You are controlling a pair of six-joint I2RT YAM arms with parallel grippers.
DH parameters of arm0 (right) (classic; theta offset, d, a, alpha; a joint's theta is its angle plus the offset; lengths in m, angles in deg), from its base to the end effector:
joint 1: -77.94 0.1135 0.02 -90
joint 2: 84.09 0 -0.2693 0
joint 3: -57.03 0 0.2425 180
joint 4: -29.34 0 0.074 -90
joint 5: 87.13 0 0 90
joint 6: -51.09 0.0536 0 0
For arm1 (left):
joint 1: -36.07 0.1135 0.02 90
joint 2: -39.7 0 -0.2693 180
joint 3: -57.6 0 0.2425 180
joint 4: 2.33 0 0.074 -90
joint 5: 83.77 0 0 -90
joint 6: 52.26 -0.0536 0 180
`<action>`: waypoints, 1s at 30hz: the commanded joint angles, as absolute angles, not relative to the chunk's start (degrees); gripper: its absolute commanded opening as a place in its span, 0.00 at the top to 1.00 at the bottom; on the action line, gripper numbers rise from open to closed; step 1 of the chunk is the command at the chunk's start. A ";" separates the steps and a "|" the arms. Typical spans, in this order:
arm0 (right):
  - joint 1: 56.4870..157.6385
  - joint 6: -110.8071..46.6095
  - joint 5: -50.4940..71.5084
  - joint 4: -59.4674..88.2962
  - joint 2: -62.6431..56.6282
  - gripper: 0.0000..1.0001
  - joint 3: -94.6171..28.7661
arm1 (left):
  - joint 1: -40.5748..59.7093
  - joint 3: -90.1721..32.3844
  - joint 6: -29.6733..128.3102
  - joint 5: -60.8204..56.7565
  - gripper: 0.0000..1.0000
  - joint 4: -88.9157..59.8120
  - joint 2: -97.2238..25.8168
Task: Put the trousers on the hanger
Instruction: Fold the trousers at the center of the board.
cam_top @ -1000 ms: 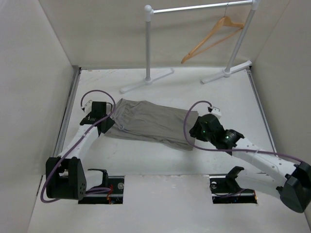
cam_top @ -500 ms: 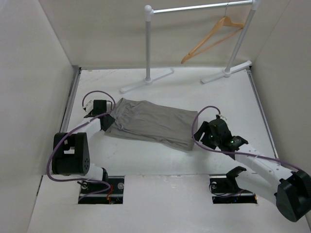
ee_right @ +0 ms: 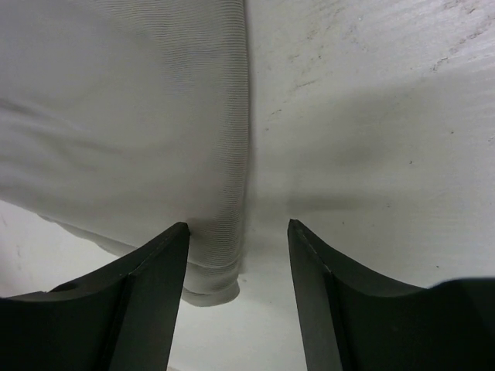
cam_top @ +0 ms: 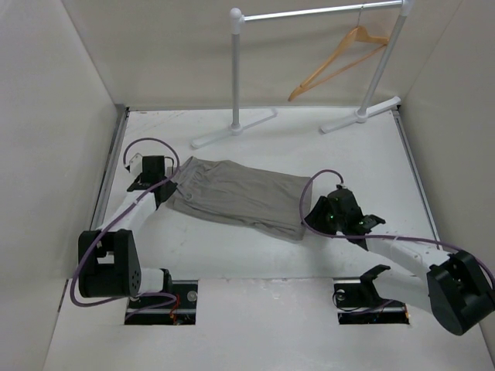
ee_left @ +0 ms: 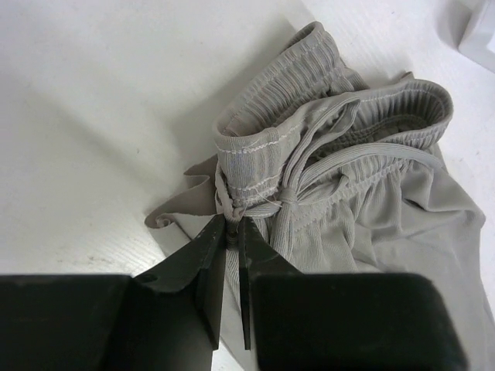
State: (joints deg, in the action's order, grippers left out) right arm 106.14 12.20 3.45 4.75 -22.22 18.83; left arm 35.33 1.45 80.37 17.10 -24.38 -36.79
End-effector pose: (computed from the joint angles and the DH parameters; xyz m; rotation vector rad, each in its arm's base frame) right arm 0.1761 0.0950 0.1584 0.4950 2.4673 0.6221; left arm 0.2781 0.0065 0.2057 -0.9117 2.1120 -0.1715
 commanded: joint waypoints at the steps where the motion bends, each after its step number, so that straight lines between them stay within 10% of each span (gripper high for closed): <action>1: 105.40 12.85 4.89 9.65 -20.72 0.45 18.72 | 35.32 -1.28 79.49 18.80 0.95 -28.07 -32.91; 13: 104.44 13.47 6.29 14.92 -16.32 0.74 19.24 | 36.28 -0.94 78.70 18.53 0.88 -40.65 -27.53; 22: 104.35 11.36 7.96 13.60 -16.76 0.44 18.28 | 42.43 0.21 77.11 19.76 0.66 -37.66 -33.16; 30: 104.35 11.01 7.96 12.55 -17.91 0.43 18.01 | 40.86 0.65 77.73 17.83 0.65 -35.55 -30.95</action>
State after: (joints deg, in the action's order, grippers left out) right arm 104.52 11.85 7.66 11.96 -17.00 18.96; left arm 42.13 0.53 78.23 18.26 -37.43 -31.41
